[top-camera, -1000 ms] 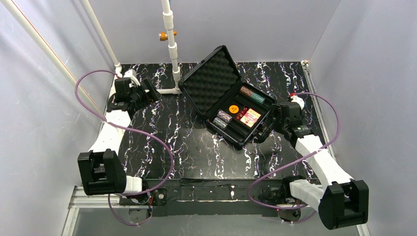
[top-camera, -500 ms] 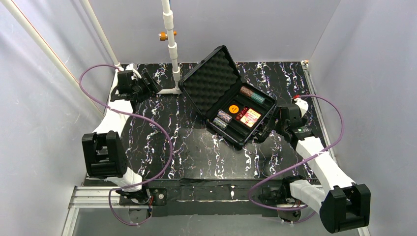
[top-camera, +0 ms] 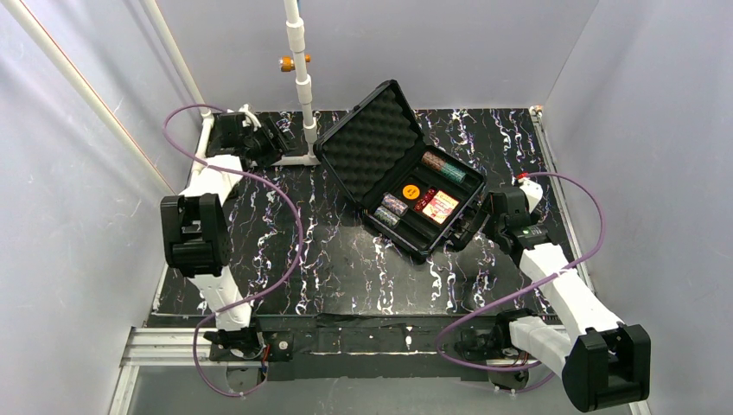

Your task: Pack up texas hold em set

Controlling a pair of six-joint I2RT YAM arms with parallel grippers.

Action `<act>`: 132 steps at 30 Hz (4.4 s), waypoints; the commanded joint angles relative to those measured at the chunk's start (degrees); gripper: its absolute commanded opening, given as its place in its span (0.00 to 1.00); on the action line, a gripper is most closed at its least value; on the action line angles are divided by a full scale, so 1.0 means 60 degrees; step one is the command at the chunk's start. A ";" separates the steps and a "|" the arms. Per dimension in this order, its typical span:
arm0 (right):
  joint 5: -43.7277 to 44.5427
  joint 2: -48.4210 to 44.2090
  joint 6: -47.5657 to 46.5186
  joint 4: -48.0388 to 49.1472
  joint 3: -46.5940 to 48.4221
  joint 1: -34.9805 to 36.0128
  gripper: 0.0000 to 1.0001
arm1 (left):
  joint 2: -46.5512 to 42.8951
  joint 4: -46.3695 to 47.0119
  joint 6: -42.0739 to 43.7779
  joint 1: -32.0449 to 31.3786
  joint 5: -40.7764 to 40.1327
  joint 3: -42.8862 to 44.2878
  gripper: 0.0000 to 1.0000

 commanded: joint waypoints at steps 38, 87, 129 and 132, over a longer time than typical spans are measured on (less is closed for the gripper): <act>0.1123 -0.0358 -0.0319 -0.0571 0.2763 0.0024 0.89 | -0.1509 -0.0286 0.0580 -0.3577 -0.0040 0.0267 0.62; -0.2934 0.0896 0.0336 -0.1183 0.1461 -0.3701 0.74 | -0.0320 -0.2143 0.2179 -0.6612 0.0095 0.2662 0.62; -0.5581 0.2103 0.0045 0.3003 -0.1328 -0.3846 0.33 | 0.1296 -0.2073 0.2086 -0.8636 -0.0979 0.1480 0.09; -0.5662 0.2370 0.0002 0.3317 -0.1269 -0.3845 0.32 | 0.1157 -0.1881 0.1974 -0.8697 -0.1118 0.0897 0.07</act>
